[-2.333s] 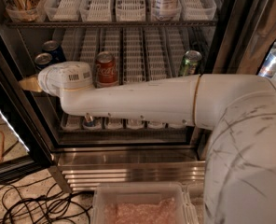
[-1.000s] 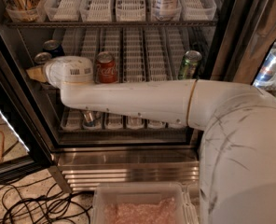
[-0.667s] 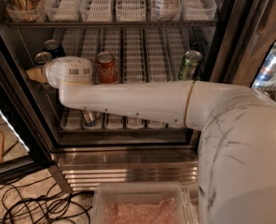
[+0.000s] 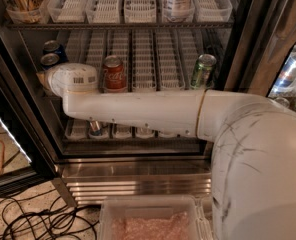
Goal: Pick pepsi can from middle shelf of fridge
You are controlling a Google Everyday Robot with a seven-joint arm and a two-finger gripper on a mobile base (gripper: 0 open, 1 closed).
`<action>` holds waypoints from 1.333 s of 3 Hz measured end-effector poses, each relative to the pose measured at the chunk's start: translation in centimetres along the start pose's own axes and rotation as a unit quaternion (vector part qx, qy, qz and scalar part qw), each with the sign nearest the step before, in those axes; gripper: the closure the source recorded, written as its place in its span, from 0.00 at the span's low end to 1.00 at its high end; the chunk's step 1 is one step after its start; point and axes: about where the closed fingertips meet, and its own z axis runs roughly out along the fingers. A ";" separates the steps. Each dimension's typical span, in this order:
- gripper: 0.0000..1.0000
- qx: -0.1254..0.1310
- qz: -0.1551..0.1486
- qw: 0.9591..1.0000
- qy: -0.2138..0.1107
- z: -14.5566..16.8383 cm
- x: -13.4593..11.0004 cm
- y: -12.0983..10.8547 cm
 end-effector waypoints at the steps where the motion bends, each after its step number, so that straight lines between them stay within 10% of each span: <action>1: 0.82 0.000 0.000 1.000 0.000 0.0 0.0 0.0; 2: 1.00 -0.011 -0.002 1.000 -0.004 -0.8 -0.5 0.0; 4: 1.00 -0.029 0.009 1.000 0.007 -3.8 -1.0 0.2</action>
Offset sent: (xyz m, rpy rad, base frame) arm -0.0121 -0.0099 0.0174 0.0653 0.0283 0.0307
